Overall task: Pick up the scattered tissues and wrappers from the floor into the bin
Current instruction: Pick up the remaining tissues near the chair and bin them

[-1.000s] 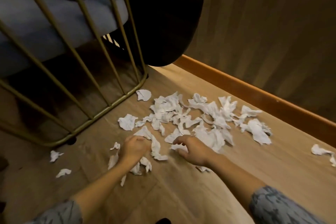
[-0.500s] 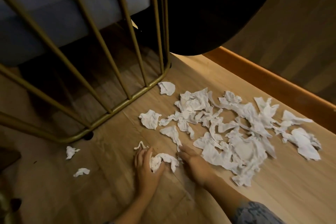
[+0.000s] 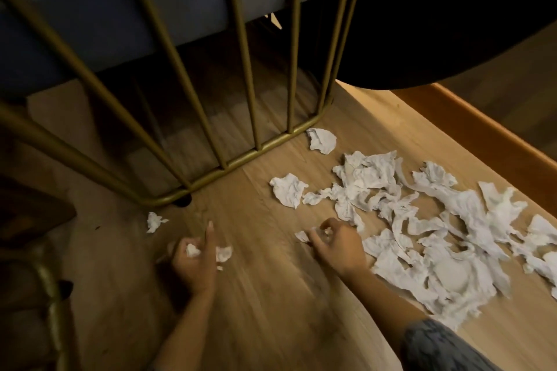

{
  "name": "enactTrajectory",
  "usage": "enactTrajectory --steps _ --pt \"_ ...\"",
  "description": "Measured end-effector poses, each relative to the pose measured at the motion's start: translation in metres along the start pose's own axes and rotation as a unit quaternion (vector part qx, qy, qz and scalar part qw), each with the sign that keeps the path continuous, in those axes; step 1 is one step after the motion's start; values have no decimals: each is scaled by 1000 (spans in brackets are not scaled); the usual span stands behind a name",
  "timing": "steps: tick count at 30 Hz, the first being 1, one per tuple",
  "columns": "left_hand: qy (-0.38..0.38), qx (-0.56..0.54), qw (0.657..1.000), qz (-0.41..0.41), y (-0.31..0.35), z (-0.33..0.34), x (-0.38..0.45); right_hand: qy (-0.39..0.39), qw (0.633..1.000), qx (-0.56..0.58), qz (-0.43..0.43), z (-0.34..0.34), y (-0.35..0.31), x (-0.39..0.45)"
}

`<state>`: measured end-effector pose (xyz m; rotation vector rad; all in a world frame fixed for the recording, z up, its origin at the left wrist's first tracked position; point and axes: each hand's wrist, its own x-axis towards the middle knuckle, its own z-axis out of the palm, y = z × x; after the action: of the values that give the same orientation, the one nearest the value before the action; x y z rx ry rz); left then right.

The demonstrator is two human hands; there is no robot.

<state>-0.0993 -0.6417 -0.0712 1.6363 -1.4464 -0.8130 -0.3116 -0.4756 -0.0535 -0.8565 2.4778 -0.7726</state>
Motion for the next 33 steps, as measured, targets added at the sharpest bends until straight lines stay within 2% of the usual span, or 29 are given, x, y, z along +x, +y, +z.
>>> enactTrajectory --steps 2,4,7,9,11,13,15,17,19,20,23,27,30,33 --pt "8 56 998 8 -4 -13 22 -12 999 -44 7 7 -5 6" --pt "-29 112 993 4 -18 -24 35 -31 998 -46 38 13 -11 16" --pt "-89 180 977 74 -46 -34 30 -35 993 56 95 15 -30 37" --pt "-103 161 974 118 -51 -32 18 -3 993 97 63 14 -48 51" --pt "-103 125 981 111 -45 -27 14 18 995 100 17 11 -66 64" --pt "-71 85 990 83 -39 -21 25 5 998 61 -26 8 -79 76" --pt "-14 54 995 84 -29 -13 45 -37 996 -50 -65 8 -82 89" --pt "25 27 997 69 -18 -7 68 -110 976 -165 -92 10 -75 96" --pt "20 40 999 22 -14 -3 84 -183 951 -221 -116 17 -60 91" --pt "8 61 998 21 -17 -1 86 -195 942 -237 -133 22 -52 84" --pt "-50 124 987 85 -25 1 70 -160 944 -217 -189 33 -30 50" --pt "-156 188 960 141 -21 9 23 -97 959 -86 -252 40 0 0" --pt "-183 169 954 168 -13 18 -9 -77 960 -31 -269 32 10 -22" --pt "-227 124 952 165 -2 31 -25 7 973 30 -228 15 14 -26"
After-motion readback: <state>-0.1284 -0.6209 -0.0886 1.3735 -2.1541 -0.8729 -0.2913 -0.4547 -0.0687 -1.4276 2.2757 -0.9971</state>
